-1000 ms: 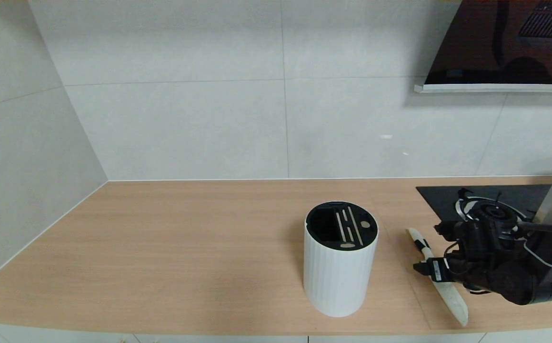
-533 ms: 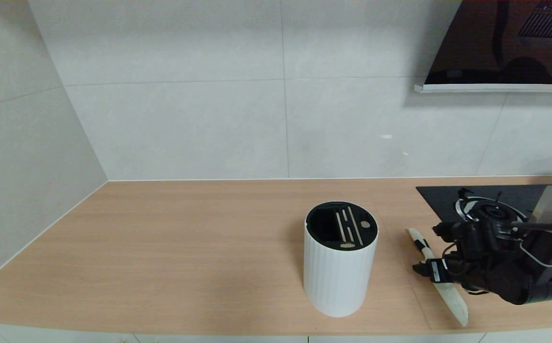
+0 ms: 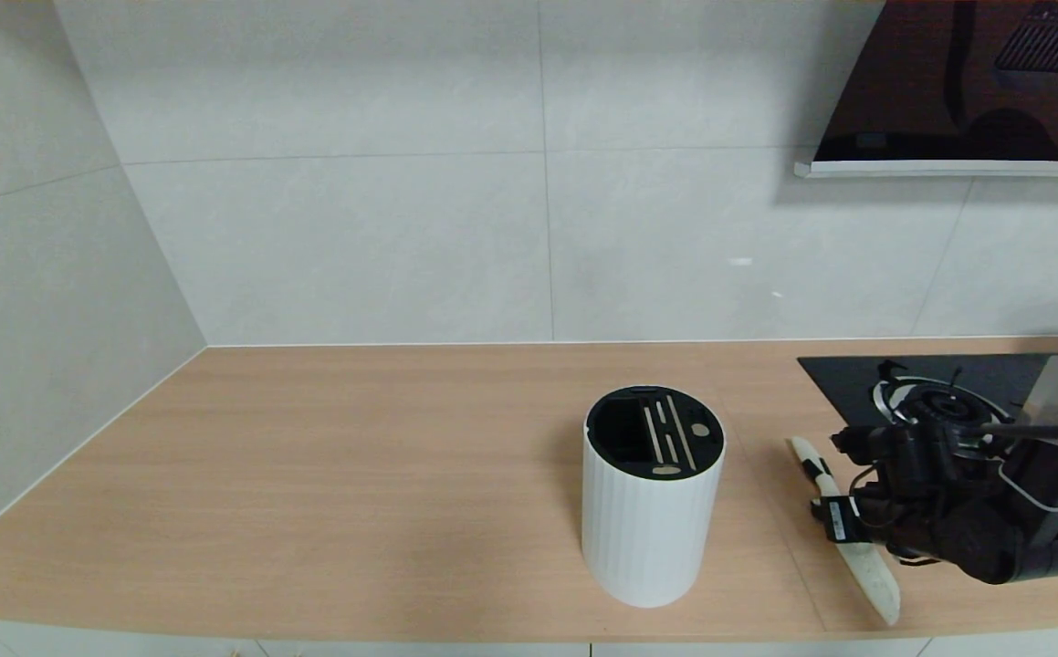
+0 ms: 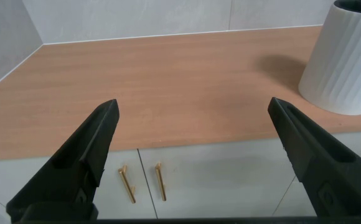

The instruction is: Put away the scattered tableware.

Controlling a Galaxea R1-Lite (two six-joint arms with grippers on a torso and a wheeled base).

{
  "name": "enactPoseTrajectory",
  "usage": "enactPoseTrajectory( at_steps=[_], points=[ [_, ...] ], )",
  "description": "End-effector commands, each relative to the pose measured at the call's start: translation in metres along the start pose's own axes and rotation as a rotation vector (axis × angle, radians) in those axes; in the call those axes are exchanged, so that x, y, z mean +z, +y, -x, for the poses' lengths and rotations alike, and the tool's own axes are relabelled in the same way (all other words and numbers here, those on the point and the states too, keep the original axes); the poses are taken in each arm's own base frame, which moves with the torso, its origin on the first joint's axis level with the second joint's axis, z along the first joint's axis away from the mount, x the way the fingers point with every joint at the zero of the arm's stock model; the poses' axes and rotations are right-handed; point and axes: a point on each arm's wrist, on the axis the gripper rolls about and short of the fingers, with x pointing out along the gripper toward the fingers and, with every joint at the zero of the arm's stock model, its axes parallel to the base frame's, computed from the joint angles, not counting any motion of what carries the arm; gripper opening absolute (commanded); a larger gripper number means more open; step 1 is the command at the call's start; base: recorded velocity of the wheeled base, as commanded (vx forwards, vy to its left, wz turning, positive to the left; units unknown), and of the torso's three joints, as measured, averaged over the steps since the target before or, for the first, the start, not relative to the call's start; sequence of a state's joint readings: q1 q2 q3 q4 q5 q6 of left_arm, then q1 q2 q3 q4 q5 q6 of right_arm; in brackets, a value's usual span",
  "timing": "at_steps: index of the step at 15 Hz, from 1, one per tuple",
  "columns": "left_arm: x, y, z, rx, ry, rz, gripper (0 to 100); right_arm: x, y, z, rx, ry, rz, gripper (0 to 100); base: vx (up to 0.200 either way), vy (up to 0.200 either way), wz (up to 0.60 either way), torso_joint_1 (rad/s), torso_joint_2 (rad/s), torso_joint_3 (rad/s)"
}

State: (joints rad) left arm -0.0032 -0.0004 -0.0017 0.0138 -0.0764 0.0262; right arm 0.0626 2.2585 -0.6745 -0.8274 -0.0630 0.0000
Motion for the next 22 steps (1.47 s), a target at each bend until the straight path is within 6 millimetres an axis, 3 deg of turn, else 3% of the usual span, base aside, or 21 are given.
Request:
enactPoseTrajectory(
  at_steps=[1, 5, 8, 13, 15, 17, 18, 19, 22],
  points=[
    [0.000, 0.000, 0.000, 0.000, 0.001, 0.000, 100, 0.004, 0.000, 0.004, -0.001, -0.016, -0.002, 0, 0.000, 0.000, 0.00, 0.000, 0.00, 0.000],
    [0.000, 0.000, 0.000, 0.000, 0.001, 0.003, 100, 0.024, -0.001, 0.036, -0.001, -0.106, -0.014, 0, 0.000, 0.000, 0.00, 0.000, 0.00, 0.000],
    [0.000, 0.000, 0.000, 0.001, 0.001, 0.000, 100, 0.041, 0.005, 0.077, 0.033, -0.214, 0.005, 0, 0.000, 0.000, 0.00, 0.000, 0.00, 0.000],
    [0.006, 0.000, 0.001, 0.002, -0.038, 0.003, 100, 0.056, 0.034, 0.159, 0.132, -0.332, 0.072, 0, 0.000, 0.000, 0.00, 0.000, 0.00, 0.000],
    [0.025, -0.001, 0.008, -0.035, -0.087, 0.030, 100, 0.060, 0.036, 0.185, 0.154, -0.387, 0.078, 0, 0.000, 0.000, 0.00, 0.000, 0.00, 0.000],
    [0.048, -0.003, 0.009, -0.240, 0.007, 0.039, 100, 0.064, 0.040, 0.201, 0.163, -0.440, 0.080, 0, 0.000, 0.000, 0.00, 0.000, 0.00, 0.000],
    [0.072, -0.004, 0.006, -0.346, 0.032, 0.046, 100, 0.069, 0.041, 0.205, 0.170, -0.466, 0.079, 0, 0.000, 0.000, 0.00, 0.000, 0.00, 0.000],
    [0.101, -0.005, -0.004, -0.428, 0.060, 0.056, 100, 0.077, 0.045, 0.206, 0.180, -0.487, 0.080, 0, 0.000, 0.000, 0.00, 0.000, 0.00, 0.000],
    [0.161, -0.005, -0.053, -0.603, 0.147, 0.083, 100, 0.096, 0.057, 0.209, 0.213, -0.503, 0.095, 0, 0.000, 0.000, 0.00, 0.000, 0.00, 0.000]
  ],
)
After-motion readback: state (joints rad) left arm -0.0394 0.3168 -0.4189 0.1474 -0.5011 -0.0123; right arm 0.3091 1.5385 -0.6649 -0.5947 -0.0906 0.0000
